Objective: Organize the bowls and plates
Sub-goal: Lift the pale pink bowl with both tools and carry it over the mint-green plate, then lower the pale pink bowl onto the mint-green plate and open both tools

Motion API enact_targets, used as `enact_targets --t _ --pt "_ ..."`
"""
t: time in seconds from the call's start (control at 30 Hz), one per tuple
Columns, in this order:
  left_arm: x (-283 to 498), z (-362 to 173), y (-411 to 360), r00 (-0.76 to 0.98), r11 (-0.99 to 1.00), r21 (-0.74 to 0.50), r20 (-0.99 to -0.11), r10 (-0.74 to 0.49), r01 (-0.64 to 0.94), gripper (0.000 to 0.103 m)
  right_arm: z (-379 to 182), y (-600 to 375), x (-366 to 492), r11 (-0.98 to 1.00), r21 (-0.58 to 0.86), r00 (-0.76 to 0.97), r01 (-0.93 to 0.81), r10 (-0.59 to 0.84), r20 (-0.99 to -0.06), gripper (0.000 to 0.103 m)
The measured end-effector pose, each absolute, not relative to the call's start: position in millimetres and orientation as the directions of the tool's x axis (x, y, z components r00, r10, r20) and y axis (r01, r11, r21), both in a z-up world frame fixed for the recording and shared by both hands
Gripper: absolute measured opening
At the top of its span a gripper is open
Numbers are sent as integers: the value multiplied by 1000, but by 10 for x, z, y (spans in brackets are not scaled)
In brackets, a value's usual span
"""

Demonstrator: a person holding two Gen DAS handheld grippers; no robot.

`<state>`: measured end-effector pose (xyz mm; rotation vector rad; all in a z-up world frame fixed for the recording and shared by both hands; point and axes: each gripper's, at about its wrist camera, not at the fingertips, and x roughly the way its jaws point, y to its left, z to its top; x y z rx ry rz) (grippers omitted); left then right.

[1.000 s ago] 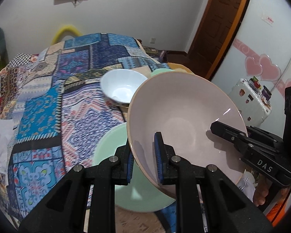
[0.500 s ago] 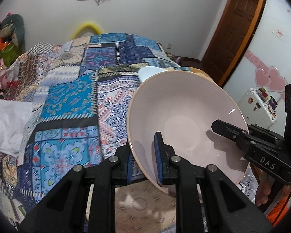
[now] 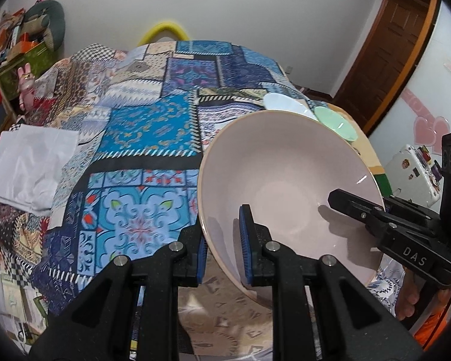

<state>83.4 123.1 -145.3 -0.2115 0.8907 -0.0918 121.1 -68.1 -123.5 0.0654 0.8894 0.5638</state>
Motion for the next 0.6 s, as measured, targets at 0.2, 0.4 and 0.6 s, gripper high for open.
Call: enact_targets --t 0.2,0.4,0.6 --pt "801 -1594 1410 609 976 -210 -781 -136 -51 19 -1372 -455 1227 838 275 452 -471 497 -741 20" --pt "816 -1782 1600 581 972 -217 -805 -123 -95 19 -1520 -246 1267 826 265 412 -497 493 -766 20" --pt "835 -1992 1769 553 967 -215 -826 -106 -136 19 -1668 -53 1322 812 255 376 -525 490 -786 20"
